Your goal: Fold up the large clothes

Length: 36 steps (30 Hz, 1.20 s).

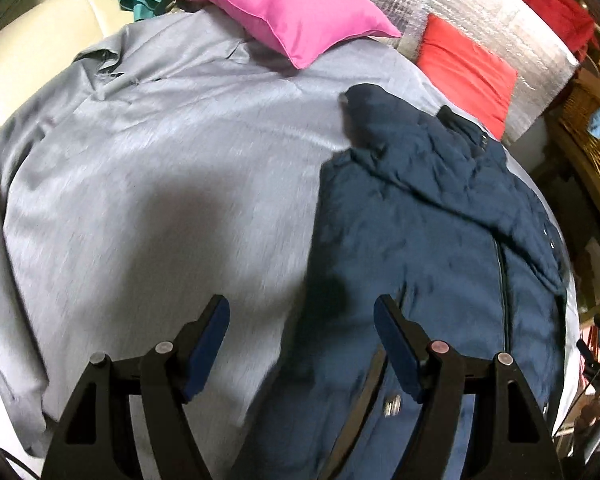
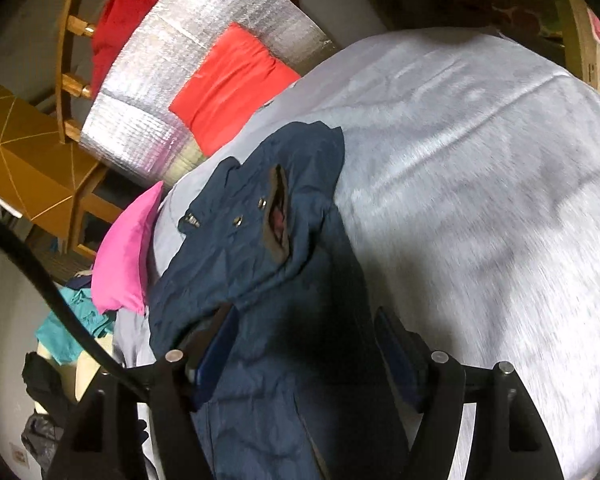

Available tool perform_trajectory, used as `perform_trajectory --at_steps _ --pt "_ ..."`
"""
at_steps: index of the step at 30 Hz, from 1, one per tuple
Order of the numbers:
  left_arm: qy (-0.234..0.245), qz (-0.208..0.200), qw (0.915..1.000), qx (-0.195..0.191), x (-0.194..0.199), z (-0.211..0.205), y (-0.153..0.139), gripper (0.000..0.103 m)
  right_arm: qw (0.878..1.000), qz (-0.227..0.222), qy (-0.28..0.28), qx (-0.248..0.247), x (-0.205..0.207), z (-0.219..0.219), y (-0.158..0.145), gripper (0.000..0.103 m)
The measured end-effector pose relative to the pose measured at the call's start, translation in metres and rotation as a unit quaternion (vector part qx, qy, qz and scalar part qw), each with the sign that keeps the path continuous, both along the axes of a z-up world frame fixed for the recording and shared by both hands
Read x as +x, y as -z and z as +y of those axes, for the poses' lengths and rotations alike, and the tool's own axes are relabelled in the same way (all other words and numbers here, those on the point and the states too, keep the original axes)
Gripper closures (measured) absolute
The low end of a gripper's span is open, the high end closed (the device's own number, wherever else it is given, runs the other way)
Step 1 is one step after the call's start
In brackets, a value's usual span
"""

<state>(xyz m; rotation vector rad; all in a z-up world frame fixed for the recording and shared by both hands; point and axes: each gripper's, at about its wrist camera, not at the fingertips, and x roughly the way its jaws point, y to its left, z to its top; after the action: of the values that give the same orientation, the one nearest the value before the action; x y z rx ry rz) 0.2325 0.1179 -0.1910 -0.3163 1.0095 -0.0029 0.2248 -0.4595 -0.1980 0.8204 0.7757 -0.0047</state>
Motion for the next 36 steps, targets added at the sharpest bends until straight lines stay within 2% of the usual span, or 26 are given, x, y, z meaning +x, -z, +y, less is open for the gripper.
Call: perform_trajectory --at_steps 11,17,19,24,26,28,30,32,36 --pt "0.042 0.003 0.9991 -0.001 -0.086 -0.005 0.014 0.028 1.000 0.011 -0.027 0.002 -0.084 0.018 0.021 0.028" --pt "0.035 0.007 0.9984 -0.044 -0.114 0.010 0.022 0.028 1.000 0.005 -0.030 0.002 -0.124 0.016 0.028 0.028" --pt "0.038 0.005 0.9978 -0.055 -0.117 0.012 0.025 0.028 1.000 0.005 -0.028 0.009 -0.133 0.015 0.031 0.028" --pt "0.065 0.008 0.9913 -0.114 -0.115 0.006 0.031 0.028 0.999 0.012 -0.029 0.024 -0.146 0.016 0.040 0.028" --pt "0.066 -0.001 0.9913 -0.114 -0.115 0.004 0.031 0.028 0.999 0.014 -0.034 0.022 -0.148 0.020 0.041 0.028" --pt "0.067 -0.010 0.9921 -0.105 -0.115 0.003 0.030 0.036 0.999 0.018 -0.037 0.020 -0.148 0.023 0.043 0.028" --pt "0.068 -0.007 0.9928 -0.098 -0.114 0.001 0.033 0.039 0.999 0.021 -0.038 0.019 -0.148 0.026 0.044 0.028" --pt "0.067 -0.003 0.9928 -0.098 -0.113 0.001 0.035 0.039 0.999 0.024 -0.037 0.019 -0.147 0.027 0.046 0.028" --pt "0.079 0.001 0.9921 -0.098 -0.113 -0.004 0.036 0.029 0.999 0.032 -0.028 0.021 -0.147 0.023 0.049 0.028"
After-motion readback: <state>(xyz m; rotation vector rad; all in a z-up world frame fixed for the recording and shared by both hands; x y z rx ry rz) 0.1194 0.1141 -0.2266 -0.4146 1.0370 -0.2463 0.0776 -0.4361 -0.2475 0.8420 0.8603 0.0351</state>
